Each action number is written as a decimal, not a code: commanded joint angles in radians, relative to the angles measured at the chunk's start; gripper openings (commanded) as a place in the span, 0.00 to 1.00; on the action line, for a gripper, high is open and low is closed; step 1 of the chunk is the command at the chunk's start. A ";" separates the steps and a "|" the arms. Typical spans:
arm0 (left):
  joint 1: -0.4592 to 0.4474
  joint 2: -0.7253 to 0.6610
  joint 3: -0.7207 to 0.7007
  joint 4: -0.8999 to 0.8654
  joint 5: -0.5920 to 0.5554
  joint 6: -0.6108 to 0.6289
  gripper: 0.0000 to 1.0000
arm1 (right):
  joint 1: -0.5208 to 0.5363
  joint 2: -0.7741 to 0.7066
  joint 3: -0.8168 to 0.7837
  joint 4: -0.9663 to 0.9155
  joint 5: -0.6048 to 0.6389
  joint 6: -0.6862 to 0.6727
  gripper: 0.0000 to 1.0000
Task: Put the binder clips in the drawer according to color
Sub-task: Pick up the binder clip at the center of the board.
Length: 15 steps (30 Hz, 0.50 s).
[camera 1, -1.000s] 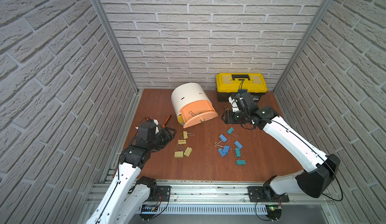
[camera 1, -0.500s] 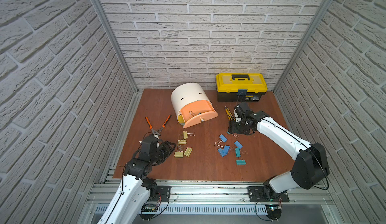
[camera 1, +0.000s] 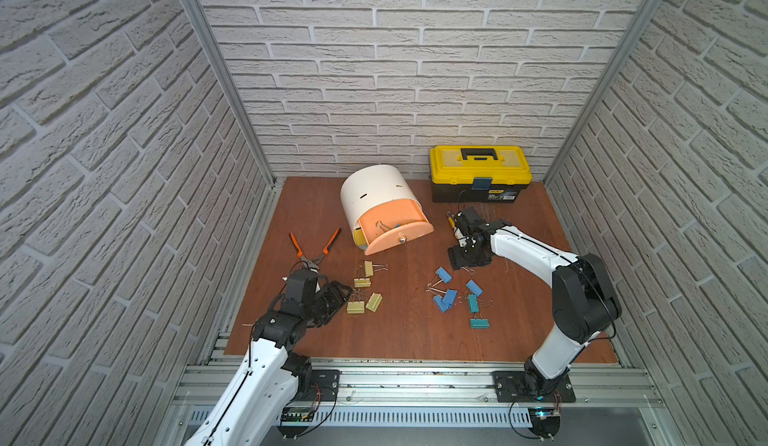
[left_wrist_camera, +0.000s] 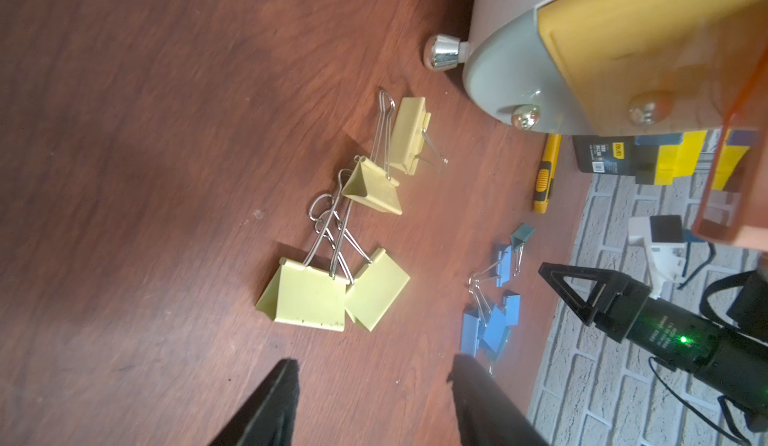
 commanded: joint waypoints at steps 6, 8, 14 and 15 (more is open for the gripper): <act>0.014 0.063 0.054 0.060 0.024 0.032 0.64 | -0.006 0.088 0.064 0.026 0.041 -0.109 0.77; 0.016 0.068 0.059 0.067 0.027 0.032 0.64 | -0.009 0.105 0.081 0.021 0.052 -0.120 0.77; 0.033 0.121 0.065 0.096 0.038 0.024 0.64 | -0.022 0.148 0.125 0.010 0.064 -0.137 0.78; 0.036 0.126 0.069 0.098 0.041 0.024 0.64 | -0.024 0.156 0.132 0.008 0.064 -0.140 0.78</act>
